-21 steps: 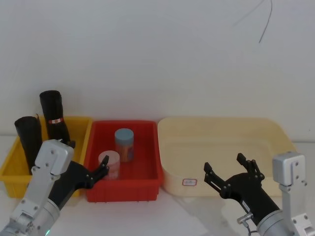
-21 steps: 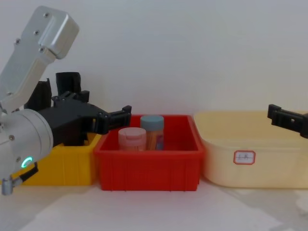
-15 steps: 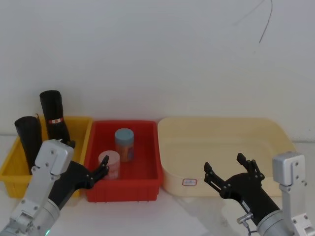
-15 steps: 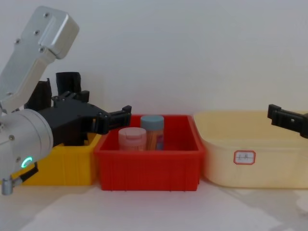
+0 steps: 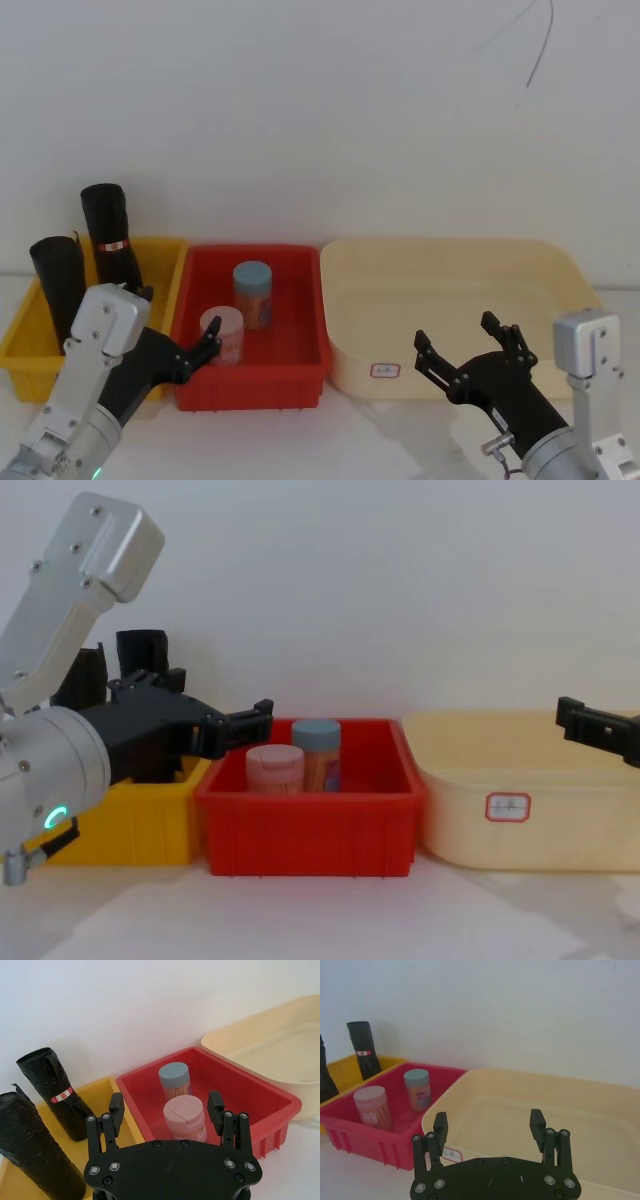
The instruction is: Pick up the garbage bag with the one hand and transfer it to the other hand.
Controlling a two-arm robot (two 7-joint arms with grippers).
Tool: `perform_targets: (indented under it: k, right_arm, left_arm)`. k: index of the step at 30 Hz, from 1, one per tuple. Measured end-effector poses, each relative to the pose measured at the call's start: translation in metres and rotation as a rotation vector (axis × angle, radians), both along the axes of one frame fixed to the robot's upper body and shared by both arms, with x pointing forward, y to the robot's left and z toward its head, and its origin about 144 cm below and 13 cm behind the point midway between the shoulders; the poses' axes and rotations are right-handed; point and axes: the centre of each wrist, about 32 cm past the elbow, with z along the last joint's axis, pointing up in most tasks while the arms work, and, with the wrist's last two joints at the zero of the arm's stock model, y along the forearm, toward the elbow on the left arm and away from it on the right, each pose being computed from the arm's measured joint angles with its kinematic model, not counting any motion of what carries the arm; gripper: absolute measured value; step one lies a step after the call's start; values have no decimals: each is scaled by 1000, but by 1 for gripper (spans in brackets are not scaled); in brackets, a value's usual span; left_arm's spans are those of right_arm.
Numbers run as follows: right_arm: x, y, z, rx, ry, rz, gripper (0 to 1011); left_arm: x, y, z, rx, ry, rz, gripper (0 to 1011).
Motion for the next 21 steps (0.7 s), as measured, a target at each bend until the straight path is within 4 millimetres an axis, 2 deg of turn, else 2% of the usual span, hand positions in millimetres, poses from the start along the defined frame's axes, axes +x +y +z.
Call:
perform_targets:
  k: [21]
  right_arm:
    - [0,0,0,0,0,0,1000]
  left_arm:
    - [0,0,0,0,0,0,1002]
